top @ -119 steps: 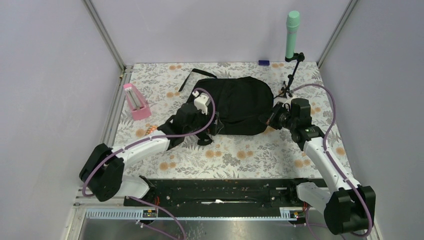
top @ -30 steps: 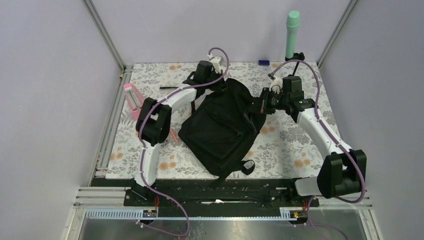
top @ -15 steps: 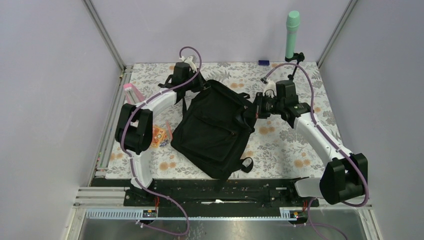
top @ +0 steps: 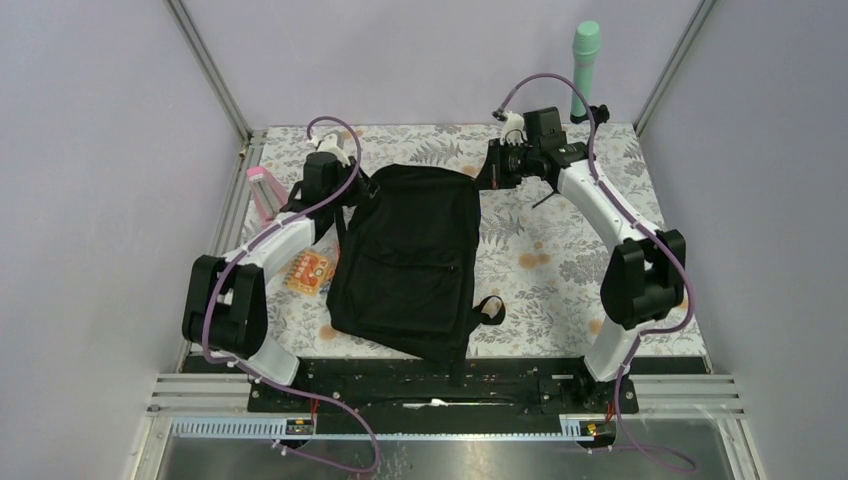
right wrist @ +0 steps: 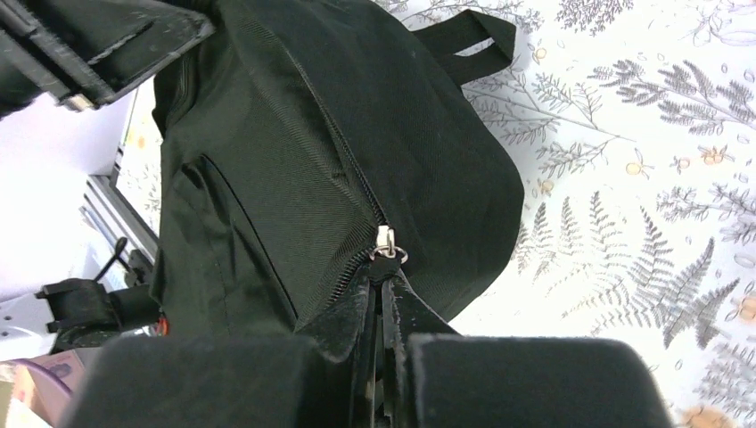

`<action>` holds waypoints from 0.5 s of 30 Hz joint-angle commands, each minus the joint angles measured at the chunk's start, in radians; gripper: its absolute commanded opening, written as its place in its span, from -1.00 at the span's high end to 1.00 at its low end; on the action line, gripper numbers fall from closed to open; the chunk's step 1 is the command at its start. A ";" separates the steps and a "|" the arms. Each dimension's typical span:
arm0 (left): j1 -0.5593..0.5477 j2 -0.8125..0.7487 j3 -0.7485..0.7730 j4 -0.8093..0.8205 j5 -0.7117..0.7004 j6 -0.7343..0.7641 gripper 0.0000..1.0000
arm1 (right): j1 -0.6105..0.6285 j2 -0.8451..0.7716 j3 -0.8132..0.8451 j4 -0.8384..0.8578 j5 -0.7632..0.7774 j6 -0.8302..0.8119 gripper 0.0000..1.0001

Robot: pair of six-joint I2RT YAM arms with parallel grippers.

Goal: Pack the student bag
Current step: Zip the student bag at the center of the board.

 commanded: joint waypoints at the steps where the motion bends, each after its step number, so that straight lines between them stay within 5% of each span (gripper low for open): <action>1: 0.008 -0.123 -0.042 0.049 0.020 0.094 0.19 | -0.002 0.042 0.125 0.070 -0.082 -0.122 1.00; 3: 0.008 -0.150 -0.040 0.056 0.032 0.160 -0.30 | 0.003 0.046 0.110 0.089 -0.109 -0.169 1.00; 5: 0.008 -0.153 -0.007 0.053 0.079 0.246 -0.53 | 0.004 0.042 0.078 0.121 -0.151 -0.233 1.00; 15: -0.057 0.123 0.337 0.022 0.447 0.626 -0.64 | 0.004 0.049 0.060 0.213 -0.289 -0.261 1.00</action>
